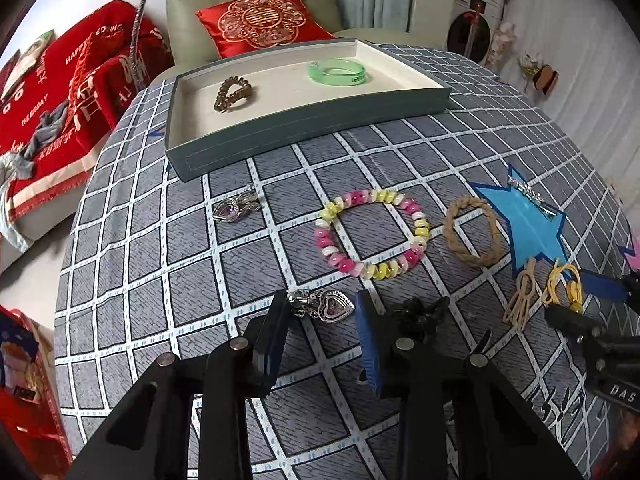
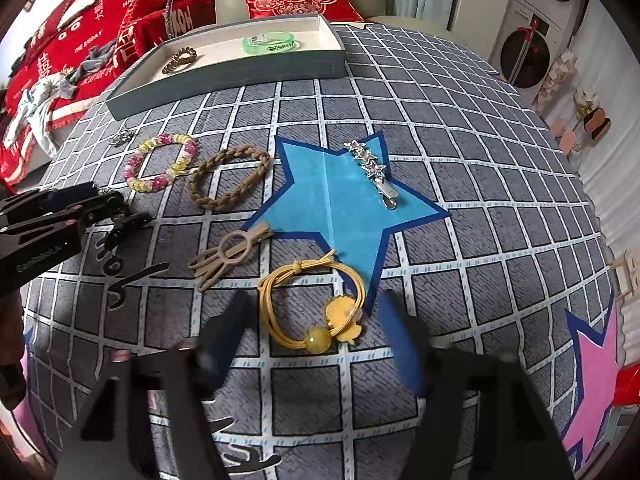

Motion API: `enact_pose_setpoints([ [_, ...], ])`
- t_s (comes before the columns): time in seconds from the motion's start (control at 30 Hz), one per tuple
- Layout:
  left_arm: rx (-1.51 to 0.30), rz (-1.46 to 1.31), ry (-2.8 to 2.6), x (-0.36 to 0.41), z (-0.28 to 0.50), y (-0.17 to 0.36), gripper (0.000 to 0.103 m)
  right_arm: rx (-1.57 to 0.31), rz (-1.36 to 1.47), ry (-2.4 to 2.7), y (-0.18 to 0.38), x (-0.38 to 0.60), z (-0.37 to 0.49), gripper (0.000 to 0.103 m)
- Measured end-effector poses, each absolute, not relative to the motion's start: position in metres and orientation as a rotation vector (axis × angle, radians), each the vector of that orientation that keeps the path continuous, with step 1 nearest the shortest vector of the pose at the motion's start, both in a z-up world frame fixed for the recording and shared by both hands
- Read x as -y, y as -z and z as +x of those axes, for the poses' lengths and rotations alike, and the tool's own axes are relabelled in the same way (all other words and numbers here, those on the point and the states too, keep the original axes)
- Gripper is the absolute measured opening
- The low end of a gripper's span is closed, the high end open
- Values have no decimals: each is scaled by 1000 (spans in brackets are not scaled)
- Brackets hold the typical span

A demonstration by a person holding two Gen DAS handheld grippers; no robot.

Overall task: Organize jewelry
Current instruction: 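Grasp the silver heart pendant with the left tool while the right tool grasps the yellow cord bracelet, then carry both items into the tray while the right then left tool opens to release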

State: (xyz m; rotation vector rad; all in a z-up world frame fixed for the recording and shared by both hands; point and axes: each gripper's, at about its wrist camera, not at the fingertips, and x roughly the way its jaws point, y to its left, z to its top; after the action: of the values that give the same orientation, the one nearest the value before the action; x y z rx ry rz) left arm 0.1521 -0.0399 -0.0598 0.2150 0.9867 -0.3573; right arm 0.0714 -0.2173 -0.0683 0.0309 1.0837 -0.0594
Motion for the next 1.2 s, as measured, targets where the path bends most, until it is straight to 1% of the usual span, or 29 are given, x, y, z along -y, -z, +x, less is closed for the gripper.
enact_pose_setpoints([
  [0.03, -985, 215, 359, 40, 151, 60, 48, -1087, 33, 58, 67, 216, 71, 47],
  [0.07, -983, 212, 361, 40, 151, 60, 48, -1087, 33, 58, 66, 216, 71, 32],
  [0.1, -983, 203, 362, 39, 150, 59, 48, -1089, 33, 57, 65, 216, 72, 20],
  [0.33, -970, 150, 368, 25, 147, 51, 48, -1069, 67, 49, 61, 221, 69, 20],
  [0.57, -939, 129, 373, 17, 145, 36, 48, -1013, 192, -6, 38, 239, 71, 20],
  [0.73, -915, 108, 383, 15, 149, 21, 48, -983, 220, -34, 20, 242, 82, 20],
  [1.03, -868, 69, 374, 9, 179, -13, 48, -935, 200, -102, -14, 240, 129, 20],
  [1.2, -857, 71, 351, 12, 216, -28, 48, -900, 186, -134, -31, 237, 171, 20],
])
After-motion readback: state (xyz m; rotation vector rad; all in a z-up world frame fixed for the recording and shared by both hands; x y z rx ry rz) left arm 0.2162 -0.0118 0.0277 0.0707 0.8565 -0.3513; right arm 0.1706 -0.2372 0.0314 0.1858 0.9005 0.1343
